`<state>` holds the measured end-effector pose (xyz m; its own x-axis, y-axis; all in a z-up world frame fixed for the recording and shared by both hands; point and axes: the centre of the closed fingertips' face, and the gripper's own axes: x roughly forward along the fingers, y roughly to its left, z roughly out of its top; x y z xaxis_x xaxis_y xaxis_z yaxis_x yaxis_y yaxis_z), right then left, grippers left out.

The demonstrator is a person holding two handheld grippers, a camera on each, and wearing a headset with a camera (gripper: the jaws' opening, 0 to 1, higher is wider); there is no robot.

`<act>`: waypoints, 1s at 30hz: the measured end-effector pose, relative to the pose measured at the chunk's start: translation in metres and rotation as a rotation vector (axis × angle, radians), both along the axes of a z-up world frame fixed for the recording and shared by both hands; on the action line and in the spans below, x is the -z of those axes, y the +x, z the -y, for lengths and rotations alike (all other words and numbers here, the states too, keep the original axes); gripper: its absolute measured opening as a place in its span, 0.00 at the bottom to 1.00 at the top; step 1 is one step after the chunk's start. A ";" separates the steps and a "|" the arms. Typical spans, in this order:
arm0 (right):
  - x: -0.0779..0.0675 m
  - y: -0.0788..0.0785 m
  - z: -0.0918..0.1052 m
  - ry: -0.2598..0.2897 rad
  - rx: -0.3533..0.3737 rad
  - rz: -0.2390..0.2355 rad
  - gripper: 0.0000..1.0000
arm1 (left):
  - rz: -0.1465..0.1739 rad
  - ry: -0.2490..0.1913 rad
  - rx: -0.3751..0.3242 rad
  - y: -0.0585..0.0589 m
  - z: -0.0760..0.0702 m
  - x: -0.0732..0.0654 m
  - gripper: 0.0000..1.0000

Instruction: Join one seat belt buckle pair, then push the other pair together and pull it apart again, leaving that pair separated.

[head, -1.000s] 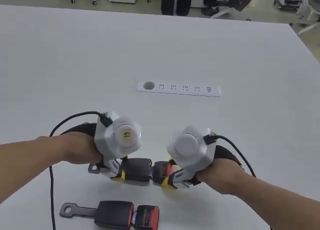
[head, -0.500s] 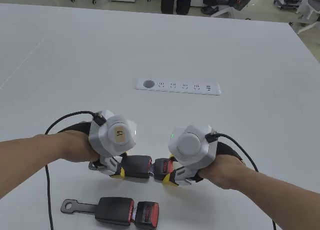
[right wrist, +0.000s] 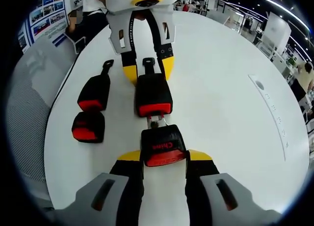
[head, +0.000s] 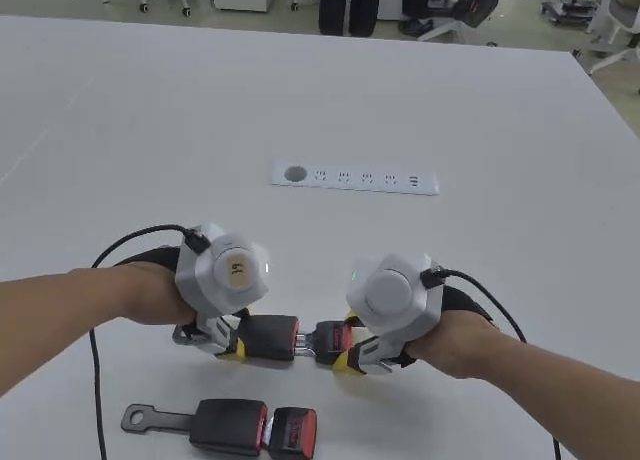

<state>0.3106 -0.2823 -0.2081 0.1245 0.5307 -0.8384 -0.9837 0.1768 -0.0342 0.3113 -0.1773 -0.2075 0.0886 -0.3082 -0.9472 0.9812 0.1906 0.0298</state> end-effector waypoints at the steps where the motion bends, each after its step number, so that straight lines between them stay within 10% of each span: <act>1: 0.000 0.000 0.000 0.000 0.000 0.000 0.30 | -0.002 -0.003 -0.004 0.000 0.000 0.000 0.29; 30: 0.004 -0.002 0.035 -0.039 0.005 -0.004 0.31 | 0.015 0.024 0.011 0.002 -0.002 0.005 0.30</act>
<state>0.3088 -0.3177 -0.2122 0.1239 0.4968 -0.8590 -0.9829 0.1805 -0.0374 0.3136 -0.1748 -0.2122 0.0993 -0.2866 -0.9529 0.9827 0.1790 0.0486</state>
